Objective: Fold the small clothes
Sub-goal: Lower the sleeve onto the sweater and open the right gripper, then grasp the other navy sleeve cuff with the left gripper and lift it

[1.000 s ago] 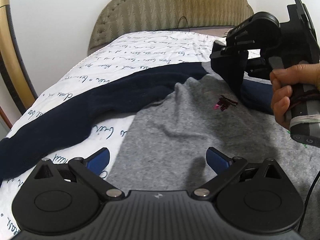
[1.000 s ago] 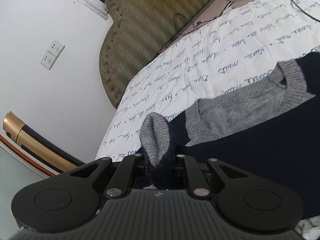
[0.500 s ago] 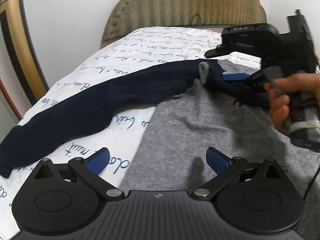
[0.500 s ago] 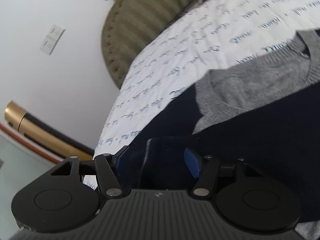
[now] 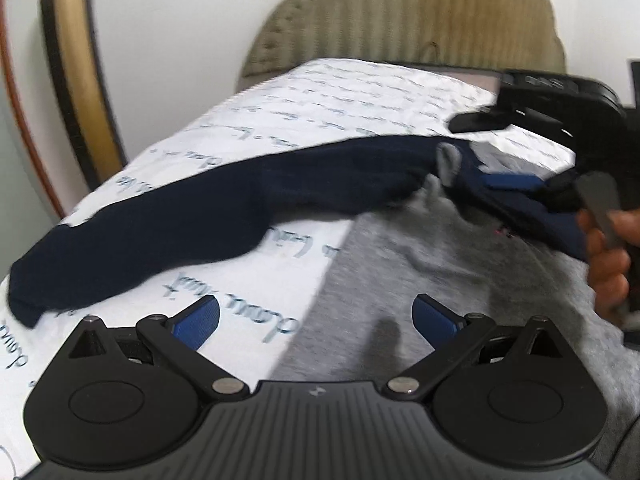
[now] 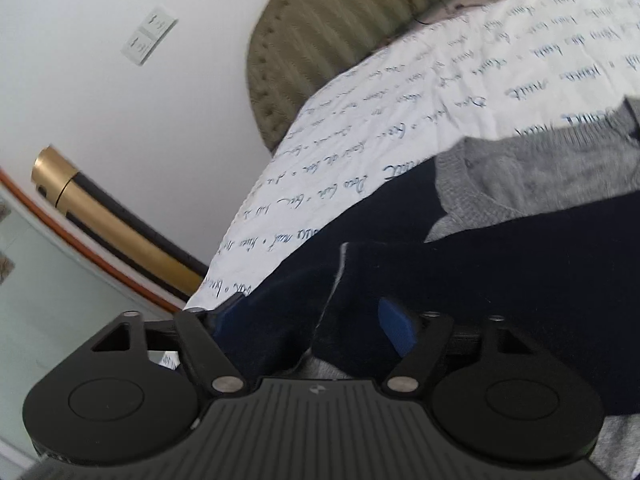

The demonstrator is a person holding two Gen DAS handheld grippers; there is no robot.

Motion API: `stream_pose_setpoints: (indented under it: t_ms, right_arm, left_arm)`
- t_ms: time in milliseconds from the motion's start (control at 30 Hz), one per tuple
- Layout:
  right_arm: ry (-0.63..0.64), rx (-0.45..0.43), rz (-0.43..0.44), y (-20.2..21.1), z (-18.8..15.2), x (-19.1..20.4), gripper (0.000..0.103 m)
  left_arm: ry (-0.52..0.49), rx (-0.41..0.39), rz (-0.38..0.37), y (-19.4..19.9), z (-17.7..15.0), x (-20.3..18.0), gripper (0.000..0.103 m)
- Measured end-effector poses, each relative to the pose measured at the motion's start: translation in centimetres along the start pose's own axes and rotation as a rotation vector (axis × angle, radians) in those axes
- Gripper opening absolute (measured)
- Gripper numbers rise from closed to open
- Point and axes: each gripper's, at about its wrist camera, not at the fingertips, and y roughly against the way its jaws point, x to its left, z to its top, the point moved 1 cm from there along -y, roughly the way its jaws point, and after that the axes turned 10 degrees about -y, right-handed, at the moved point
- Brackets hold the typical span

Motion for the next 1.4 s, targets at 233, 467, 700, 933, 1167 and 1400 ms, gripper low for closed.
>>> stream_pose_setpoints:
  t_ms: [233, 467, 700, 933, 1167, 1400]
  right_arm:
    - [0.077, 0.053, -0.015, 1.2, -1.4, 0.6, 0.087]
    - [0.128, 0.047, 0.048, 4.1, -2.8, 1.8, 0.092]
    - [0.159, 0.029, 0.06, 6.1, -3.7, 2.1, 0.094]
    - [0.158, 0.02, 0.054, 7.3, -4.1, 1.3, 0.095]
    - [0.214, 0.02, 0.022, 8.9, -5.0, 0.5, 0.095]
    - [0.313, 0.011, -0.048, 10.8, -6.0, -0.3, 0.095]
  left_arm:
    - [0.269, -0.013, 0.098, 1.1, -1.7, 5.6, 0.103]
    - [0.689, -0.055, 0.052, 0.8, -4.7, 12.9, 0.103]
    - [1.081, -0.217, -0.085, 0.1, -8.0, 18.0, 0.103]
    - [1.293, -0.278, -0.135, -1.3, -9.0, 21.2, 0.103]
    - [1.37, -0.314, -0.138, -2.7, -8.5, 23.6, 0.102]
    - [1.38, -0.236, -0.188, -4.4, -8.6, 23.4, 0.03]
